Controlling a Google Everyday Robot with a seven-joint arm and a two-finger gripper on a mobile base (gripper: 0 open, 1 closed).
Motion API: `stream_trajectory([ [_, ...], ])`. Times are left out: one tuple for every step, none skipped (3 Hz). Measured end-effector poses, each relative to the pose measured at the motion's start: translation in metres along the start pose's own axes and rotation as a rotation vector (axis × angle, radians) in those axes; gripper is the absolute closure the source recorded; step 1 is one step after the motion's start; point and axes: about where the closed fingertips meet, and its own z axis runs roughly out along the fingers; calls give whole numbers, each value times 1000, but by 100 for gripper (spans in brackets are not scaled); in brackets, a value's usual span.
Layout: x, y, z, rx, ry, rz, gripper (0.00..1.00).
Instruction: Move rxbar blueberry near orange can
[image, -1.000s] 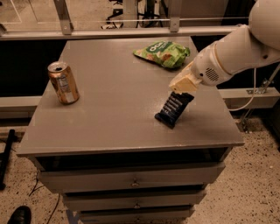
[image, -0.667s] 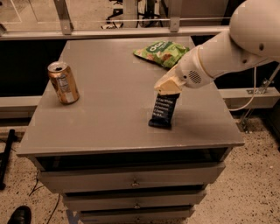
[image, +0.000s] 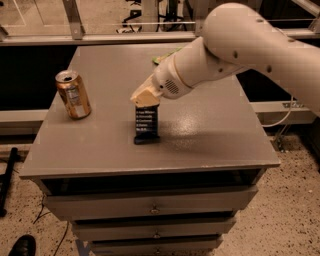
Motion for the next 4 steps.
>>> stream_trajectory([
  [-40, 13, 39, -50, -37, -50, 100],
  [-67, 13, 77, -73, -57, -93, 100],
  [-79, 3, 111, -79, -60, -118, 100],
  [-85, -17, 137, -68, -49, -152, 100],
])
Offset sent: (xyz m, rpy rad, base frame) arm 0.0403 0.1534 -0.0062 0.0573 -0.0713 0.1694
